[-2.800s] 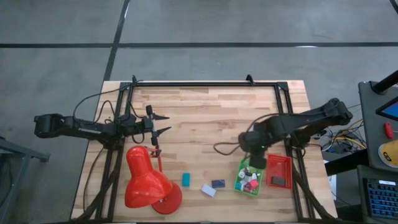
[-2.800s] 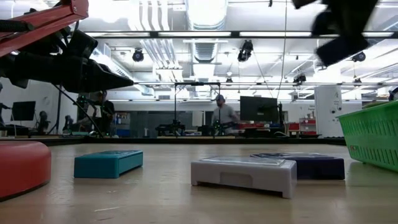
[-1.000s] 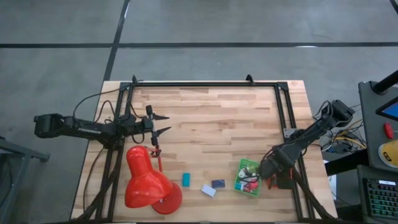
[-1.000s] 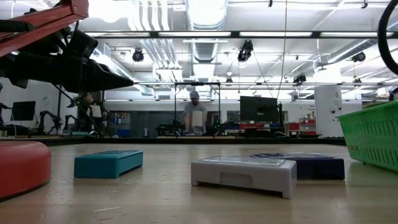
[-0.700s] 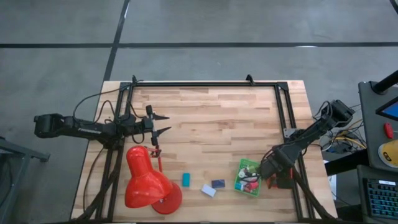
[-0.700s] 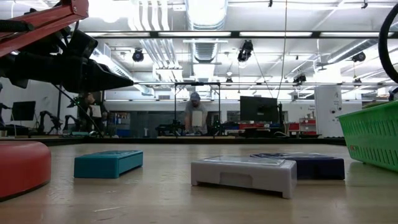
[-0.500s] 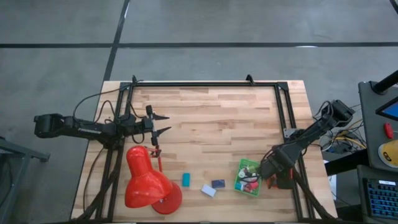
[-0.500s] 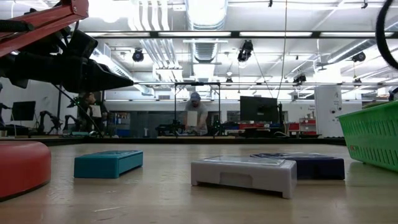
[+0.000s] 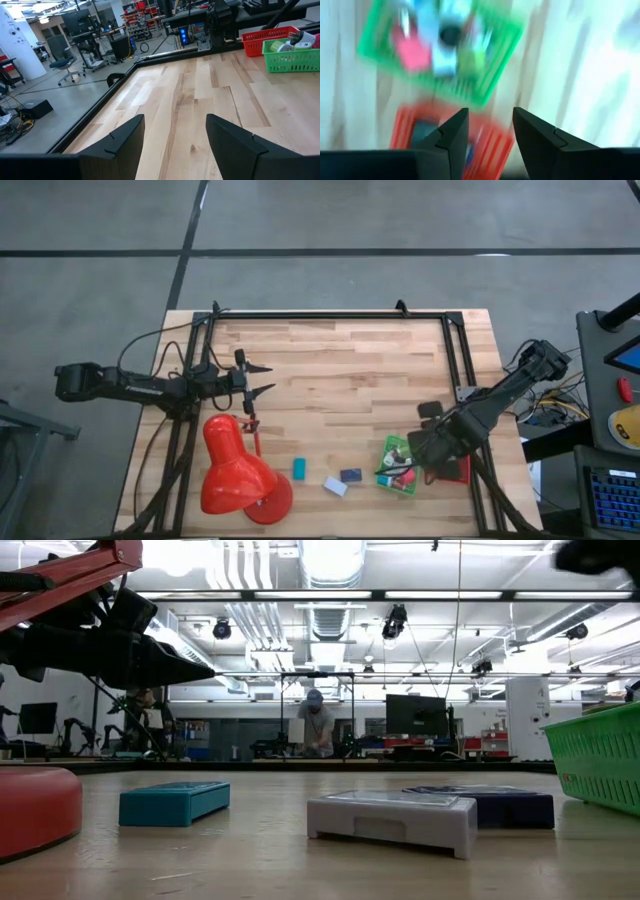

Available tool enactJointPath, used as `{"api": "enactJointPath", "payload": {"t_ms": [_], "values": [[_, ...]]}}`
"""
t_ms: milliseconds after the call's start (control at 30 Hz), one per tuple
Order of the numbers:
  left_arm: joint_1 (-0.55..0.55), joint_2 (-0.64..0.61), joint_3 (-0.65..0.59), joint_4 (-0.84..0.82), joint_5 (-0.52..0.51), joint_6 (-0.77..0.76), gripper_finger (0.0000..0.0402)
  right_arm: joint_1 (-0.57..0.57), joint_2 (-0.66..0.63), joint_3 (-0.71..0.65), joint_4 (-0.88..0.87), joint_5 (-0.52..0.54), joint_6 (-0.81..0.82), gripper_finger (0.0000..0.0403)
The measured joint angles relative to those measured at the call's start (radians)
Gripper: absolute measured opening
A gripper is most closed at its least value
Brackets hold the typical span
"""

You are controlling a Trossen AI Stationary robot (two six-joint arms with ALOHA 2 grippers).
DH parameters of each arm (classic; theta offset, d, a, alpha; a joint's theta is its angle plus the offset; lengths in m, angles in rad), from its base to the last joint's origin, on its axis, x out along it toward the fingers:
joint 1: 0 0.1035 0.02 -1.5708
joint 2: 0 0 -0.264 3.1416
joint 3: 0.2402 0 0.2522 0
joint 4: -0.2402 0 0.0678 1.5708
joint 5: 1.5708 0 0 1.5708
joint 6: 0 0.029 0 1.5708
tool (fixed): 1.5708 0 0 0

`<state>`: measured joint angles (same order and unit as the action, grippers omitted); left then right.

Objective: Pick & Place Office items
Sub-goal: Put the dark blue digital clock into the red basket

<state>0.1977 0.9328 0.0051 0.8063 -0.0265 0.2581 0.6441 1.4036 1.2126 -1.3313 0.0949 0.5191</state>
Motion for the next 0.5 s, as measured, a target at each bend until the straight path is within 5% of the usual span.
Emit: {"api": "enactJointPath", "payload": {"t_ms": [233,500], "values": [[0.000,0.000,0.000,0.000,0.000,0.000,0.0218,-0.049,0.004,-0.029,0.364,0.245,-0.127,0.0172],[0.000,0.000,0.000,0.000,0.000,0.000,0.0218,-0.157,0.005,-0.229,0.896,0.251,-0.129,0.0207]]}}
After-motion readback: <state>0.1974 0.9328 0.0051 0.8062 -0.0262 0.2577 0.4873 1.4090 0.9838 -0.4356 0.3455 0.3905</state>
